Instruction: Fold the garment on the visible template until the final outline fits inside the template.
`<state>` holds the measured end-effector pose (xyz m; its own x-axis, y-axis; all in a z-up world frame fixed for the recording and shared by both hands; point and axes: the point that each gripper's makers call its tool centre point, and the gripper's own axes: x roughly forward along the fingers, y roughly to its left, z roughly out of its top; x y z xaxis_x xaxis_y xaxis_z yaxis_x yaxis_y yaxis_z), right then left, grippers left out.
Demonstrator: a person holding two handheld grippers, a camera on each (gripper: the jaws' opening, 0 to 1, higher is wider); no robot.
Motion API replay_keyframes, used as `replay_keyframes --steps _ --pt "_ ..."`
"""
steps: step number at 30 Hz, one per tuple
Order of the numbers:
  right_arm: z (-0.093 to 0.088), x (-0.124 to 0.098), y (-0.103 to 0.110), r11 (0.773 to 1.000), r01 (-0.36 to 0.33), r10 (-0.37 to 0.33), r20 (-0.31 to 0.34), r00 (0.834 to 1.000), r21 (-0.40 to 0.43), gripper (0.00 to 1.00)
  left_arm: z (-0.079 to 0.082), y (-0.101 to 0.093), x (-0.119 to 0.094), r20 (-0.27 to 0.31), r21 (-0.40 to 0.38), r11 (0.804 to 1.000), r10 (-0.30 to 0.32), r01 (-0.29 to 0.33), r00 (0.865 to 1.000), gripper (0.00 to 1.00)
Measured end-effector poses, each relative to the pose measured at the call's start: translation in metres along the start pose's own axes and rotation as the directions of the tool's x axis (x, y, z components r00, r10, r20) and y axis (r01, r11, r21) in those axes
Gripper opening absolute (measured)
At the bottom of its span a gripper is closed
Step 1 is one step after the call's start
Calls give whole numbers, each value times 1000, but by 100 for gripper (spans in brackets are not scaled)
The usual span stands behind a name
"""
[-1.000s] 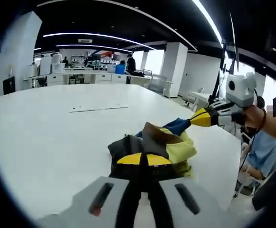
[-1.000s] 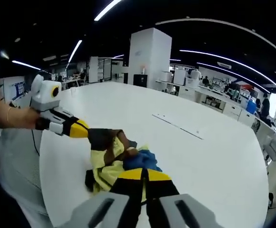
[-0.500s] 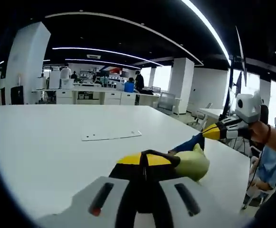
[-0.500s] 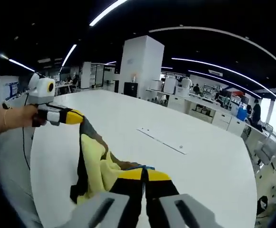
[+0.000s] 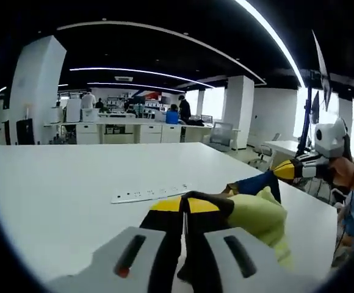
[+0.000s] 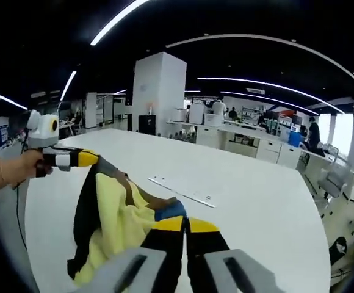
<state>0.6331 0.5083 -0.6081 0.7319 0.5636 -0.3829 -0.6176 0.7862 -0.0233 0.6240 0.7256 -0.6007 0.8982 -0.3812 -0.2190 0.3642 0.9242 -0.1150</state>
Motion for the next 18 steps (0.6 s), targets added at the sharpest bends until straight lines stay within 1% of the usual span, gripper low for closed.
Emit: replay_keyframes --steps 2,3,5,6,7,8,9,10,11,12,13,14,15,16,17,18 --pt "-2 7 -8 1000 12 -12 -1 1000 19 0 -5 9 14 -12 -17 1000 12 -13 1000 0" --pt "-4 13 -13 999 21 -21 -11 1000 42 0 -8 14 22 -20 -26 999 20 -21 1000 0" --pt "-7 23 -18 999 29 -28 -22 999 45 0 -14 21 33 -34 -37 999 31 -32 999 0" --pt "-9 28 -21 999 36 -35 -31 999 39 0 -16 24 39 -40 -32 999 38 -39 998 0" --pt "-15 34 -26 999 45 -44 -63 997 20 0 -23 30 46 -65 -15 998 54 -55 996 0" --pt "-16 39 -28 999 44 -43 -64 997 18 0 -28 33 50 -89 0 998 63 -64 994 0" --pt "-18 45 -31 999 44 -42 -64 997 29 0 -30 34 54 -98 1 998 63 -64 993 0" --pt "-21 49 -33 997 46 -42 -67 997 61 0 -31 34 60 -96 10 998 57 -56 994 0" --pt "-23 53 -35 996 50 -45 -71 996 71 0 -33 34 63 -98 21 998 58 -56 994 0" --pt "-28 59 -40 996 61 -55 -80 995 70 0 -37 37 69 -110 29 998 65 -62 992 0" --pt "-32 62 -43 993 75 -66 -95 993 90 0 -40 39 73 -117 29 998 67 -64 991 0" --pt "-35 66 -45 992 75 -65 -100 993 100 0 -43 41 77 -124 31 997 70 -66 990 0" --pt "-37 72 -47 990 76 -65 -98 993 120 0 -49 45 83 -143 24 997 71 -68 987 0" --pt "-40 75 -49 985 82 -68 -100 993 151 0 -51 47 87 -149 20 997 73 -71 986 0" --pt "-42 78 -51 984 86 -70 -104 992 158 0 -54 51 92 -160 39 996 84 -79 984 0" --pt "-48 84 -56 980 104 -83 -121 989 171 0 -58 54 95 -175 74 993 99 -87 980 0"
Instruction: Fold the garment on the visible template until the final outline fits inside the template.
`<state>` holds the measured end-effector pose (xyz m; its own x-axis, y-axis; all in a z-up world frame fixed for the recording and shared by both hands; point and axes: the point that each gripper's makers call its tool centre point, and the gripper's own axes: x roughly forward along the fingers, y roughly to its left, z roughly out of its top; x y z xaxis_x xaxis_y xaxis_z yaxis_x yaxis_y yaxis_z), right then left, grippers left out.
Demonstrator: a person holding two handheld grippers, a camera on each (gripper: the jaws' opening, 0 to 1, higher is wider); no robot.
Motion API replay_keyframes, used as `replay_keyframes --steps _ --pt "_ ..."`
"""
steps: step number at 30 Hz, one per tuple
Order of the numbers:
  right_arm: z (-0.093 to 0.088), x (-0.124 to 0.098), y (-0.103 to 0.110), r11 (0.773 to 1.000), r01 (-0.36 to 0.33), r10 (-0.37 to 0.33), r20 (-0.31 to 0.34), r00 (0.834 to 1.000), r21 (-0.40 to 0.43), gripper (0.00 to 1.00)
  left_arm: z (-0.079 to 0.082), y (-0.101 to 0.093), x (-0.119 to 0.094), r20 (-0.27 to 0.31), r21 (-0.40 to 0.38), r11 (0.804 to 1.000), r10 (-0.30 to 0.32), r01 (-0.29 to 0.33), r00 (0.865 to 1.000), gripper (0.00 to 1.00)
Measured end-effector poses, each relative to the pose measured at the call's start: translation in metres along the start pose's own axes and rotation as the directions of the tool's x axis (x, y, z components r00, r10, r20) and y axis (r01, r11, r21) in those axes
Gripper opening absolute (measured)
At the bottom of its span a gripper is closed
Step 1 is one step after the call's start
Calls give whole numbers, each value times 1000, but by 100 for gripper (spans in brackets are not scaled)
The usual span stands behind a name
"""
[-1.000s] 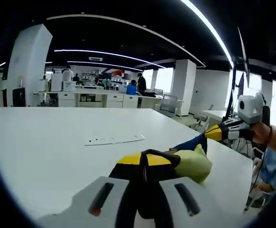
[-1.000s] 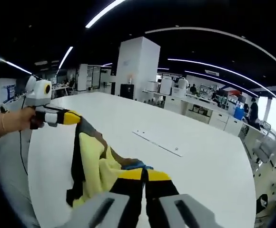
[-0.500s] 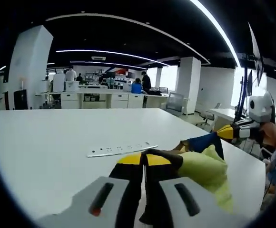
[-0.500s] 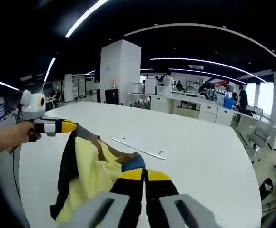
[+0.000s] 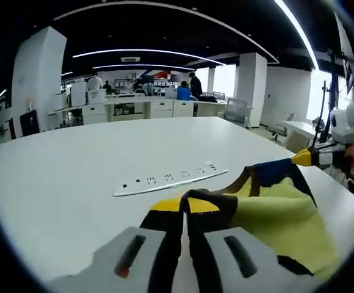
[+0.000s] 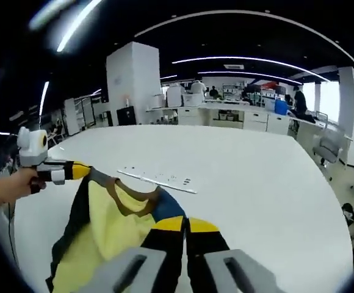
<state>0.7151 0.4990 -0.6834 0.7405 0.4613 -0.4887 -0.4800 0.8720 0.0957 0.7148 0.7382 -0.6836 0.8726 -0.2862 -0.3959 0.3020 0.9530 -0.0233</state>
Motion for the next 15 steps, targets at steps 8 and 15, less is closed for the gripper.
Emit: replay_keyframes --steps 8,15 --pt "-30 30 -25 997 66 -62 -87 994 48 0 -28 8 33 -102 54 998 12 -7 995 0" --pt "-48 37 -30 993 97 -87 -136 987 65 0 -47 12 46 -175 112 994 29 -10 984 0"
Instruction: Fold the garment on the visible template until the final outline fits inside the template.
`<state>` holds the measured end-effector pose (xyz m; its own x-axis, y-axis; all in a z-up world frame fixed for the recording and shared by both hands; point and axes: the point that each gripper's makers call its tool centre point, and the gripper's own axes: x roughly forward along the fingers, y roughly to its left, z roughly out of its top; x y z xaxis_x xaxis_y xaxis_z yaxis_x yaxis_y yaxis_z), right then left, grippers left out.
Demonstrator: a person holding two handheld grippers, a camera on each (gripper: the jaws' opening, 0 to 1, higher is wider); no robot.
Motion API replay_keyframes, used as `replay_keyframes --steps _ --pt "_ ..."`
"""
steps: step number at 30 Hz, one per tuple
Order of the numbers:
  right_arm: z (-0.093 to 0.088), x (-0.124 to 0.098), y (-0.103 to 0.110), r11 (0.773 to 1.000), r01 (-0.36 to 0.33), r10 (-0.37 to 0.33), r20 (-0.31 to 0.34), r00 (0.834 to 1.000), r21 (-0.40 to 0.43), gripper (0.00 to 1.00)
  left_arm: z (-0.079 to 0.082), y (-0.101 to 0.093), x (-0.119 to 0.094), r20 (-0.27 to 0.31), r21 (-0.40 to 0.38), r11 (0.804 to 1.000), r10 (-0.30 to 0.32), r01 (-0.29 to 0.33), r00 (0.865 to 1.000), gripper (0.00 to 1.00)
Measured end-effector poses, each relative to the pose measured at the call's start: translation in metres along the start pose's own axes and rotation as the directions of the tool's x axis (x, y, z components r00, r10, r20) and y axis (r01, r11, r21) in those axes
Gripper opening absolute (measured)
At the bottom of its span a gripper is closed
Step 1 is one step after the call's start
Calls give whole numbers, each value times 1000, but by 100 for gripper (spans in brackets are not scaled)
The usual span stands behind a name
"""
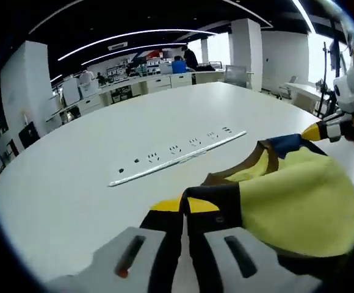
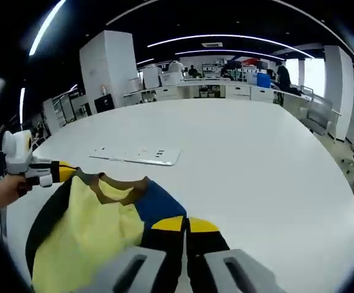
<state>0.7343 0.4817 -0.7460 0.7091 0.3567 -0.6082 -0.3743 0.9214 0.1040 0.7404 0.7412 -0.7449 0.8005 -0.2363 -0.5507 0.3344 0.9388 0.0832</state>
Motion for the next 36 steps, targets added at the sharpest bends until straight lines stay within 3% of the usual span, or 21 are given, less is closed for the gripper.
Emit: replay_keyframes --steps 6,10,13,16,24,36 --pt "-3 5 -3 1000 3 -3 -8 1000 14 0 -7 -2 3 -35 16 1000 13 -13 999 0" --pt "5 1 2 997 -24 23 15 1000 70 0 -1 -1 -5 -15 20 1000 20 -20 1000 13" --pt "8 -6 5 998 -14 13 16 1000 59 14 9 -7 -14 13 106 994 9 -10 1000 23" --pt "11 -12 7 997 -27 26 19 999 75 21 20 -17 -25 59 39 999 -39 37 998 31" --pt "18 -46 28 987 -121 116 54 992 102 28 25 -40 -62 91 42 994 -104 100 990 49" --pt "-14 -103 66 976 -214 212 49 976 46 30 20 -88 -121 165 64 974 -225 218 960 64"
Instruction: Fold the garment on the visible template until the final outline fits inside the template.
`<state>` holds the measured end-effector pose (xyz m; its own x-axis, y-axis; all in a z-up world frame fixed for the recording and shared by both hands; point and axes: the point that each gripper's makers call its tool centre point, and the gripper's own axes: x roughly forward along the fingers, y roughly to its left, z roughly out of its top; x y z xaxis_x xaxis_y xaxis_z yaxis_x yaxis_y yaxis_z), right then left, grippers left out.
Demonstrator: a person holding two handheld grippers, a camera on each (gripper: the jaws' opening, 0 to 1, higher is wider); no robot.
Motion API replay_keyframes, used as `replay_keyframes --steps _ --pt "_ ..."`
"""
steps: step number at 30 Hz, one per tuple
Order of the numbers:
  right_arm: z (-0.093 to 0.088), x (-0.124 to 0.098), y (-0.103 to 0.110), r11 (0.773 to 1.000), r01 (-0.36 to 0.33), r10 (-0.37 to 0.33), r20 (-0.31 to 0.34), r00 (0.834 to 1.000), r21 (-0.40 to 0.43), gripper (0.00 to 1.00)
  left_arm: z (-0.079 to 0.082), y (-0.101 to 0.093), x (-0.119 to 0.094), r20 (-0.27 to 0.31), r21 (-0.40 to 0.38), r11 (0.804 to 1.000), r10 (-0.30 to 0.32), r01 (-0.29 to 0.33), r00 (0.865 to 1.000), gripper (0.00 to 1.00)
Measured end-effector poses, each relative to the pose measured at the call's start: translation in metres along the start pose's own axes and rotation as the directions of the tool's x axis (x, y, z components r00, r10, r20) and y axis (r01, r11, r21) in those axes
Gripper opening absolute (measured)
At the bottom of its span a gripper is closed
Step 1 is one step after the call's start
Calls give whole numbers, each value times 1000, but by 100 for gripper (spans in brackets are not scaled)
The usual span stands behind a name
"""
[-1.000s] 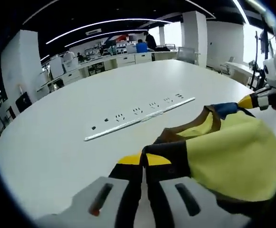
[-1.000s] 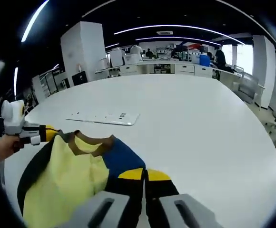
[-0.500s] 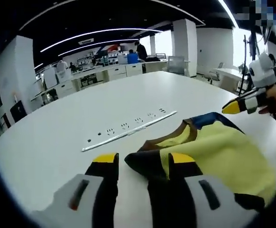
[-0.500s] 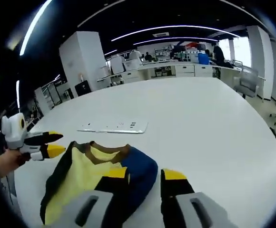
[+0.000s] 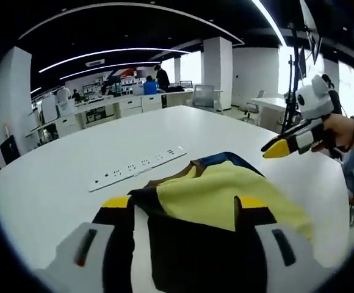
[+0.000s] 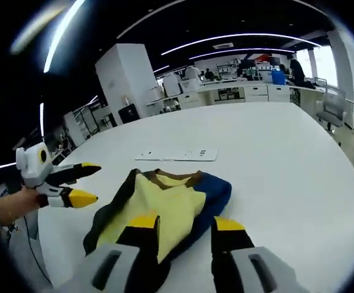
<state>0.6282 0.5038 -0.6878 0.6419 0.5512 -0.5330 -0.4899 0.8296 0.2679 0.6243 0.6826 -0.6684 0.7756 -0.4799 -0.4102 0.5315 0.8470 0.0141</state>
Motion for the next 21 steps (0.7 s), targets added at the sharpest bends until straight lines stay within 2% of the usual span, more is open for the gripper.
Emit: replay_keyframes --steps 5,11,16,21 --pt "-19 -17 17 998 -27 26 -26 999 -54 30 1 -21 -22 23 52 999 -14 13 1000 60" --pt "-43 -28 36 994 -88 83 -66 994 -68 29 -4 -40 -40 25 58 998 -33 31 999 55" --pt "-65 -35 44 984 -117 101 -118 988 -133 29 -10 -57 -53 43 69 997 -50 47 998 49" --pt "-80 -40 47 972 -132 103 -153 983 -194 27 -26 -69 -62 24 49 997 -55 54 998 46"
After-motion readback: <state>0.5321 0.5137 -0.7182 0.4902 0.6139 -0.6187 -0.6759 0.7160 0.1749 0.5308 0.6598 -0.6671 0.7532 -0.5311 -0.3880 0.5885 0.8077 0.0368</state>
